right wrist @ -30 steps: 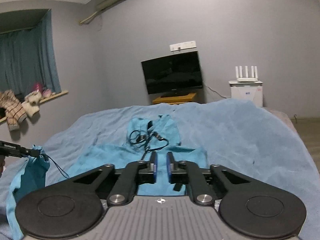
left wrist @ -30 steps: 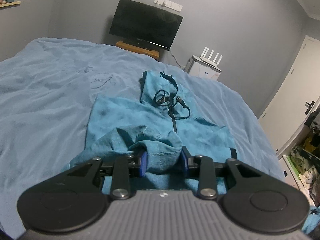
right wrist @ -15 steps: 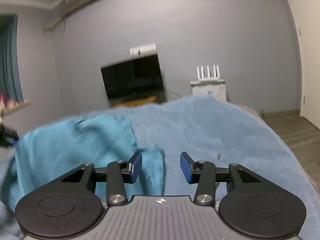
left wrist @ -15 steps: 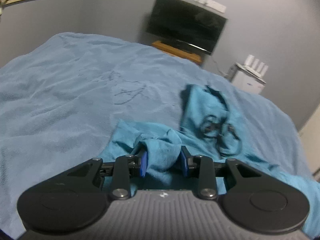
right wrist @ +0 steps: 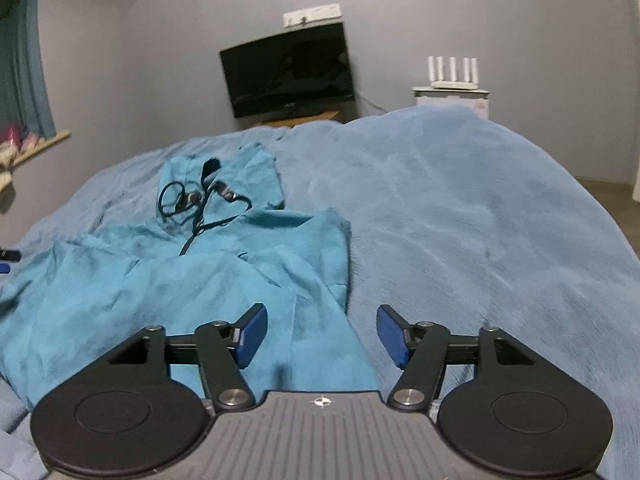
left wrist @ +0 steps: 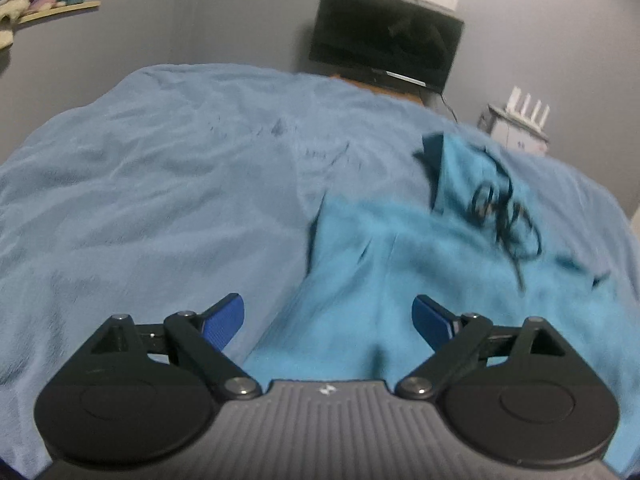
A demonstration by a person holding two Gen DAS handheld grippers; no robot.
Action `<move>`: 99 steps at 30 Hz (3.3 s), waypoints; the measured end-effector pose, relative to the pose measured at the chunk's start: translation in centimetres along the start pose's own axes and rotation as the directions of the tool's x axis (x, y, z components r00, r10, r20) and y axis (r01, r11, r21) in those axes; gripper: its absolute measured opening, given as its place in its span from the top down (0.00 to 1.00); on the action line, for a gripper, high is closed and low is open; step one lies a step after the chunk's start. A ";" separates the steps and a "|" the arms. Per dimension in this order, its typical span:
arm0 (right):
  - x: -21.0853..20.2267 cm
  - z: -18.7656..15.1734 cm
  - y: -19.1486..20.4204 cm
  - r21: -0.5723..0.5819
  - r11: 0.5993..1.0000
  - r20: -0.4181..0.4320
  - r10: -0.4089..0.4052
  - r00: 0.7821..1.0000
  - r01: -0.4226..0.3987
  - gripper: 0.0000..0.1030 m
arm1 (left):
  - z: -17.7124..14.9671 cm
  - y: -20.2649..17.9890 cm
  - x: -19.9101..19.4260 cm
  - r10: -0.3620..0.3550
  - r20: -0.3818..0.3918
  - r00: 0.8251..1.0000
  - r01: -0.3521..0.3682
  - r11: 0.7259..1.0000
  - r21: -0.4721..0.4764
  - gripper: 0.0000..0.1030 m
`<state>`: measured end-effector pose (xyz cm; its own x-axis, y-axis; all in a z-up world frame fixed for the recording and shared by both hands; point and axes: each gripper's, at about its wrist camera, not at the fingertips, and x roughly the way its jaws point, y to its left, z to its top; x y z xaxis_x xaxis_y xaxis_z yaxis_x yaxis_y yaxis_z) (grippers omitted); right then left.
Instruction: Fold large clothes
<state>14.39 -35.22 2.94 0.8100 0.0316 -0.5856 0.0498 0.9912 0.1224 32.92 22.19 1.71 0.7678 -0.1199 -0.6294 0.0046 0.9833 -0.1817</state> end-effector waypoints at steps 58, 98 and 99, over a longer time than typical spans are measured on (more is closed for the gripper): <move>-6.2 -9.4 1.7 0.313 0.944 -0.032 -0.099 0.995 0.104 0.20 | -10.9 0.5 -12.1 -0.010 0.029 1.000 0.018 0.960 -0.278 0.18; -3.2 -8.7 0.7 0.480 0.872 0.135 0.035 0.990 -0.096 0.80 | -14.7 -1.8 -10.1 -0.149 0.043 0.988 0.154 0.906 -0.395 0.87; -3.9 -8.7 0.5 0.485 0.869 0.133 0.036 0.990 -0.097 0.80 | -14.9 -1.9 -10.7 -0.149 0.037 0.988 0.151 0.905 -0.397 0.87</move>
<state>6.21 -33.76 -1.70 0.8818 0.0499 -0.4689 0.2480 0.7966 0.5513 15.13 19.52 -2.49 0.7816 -0.2599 -0.5670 -0.1338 0.8181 -0.5593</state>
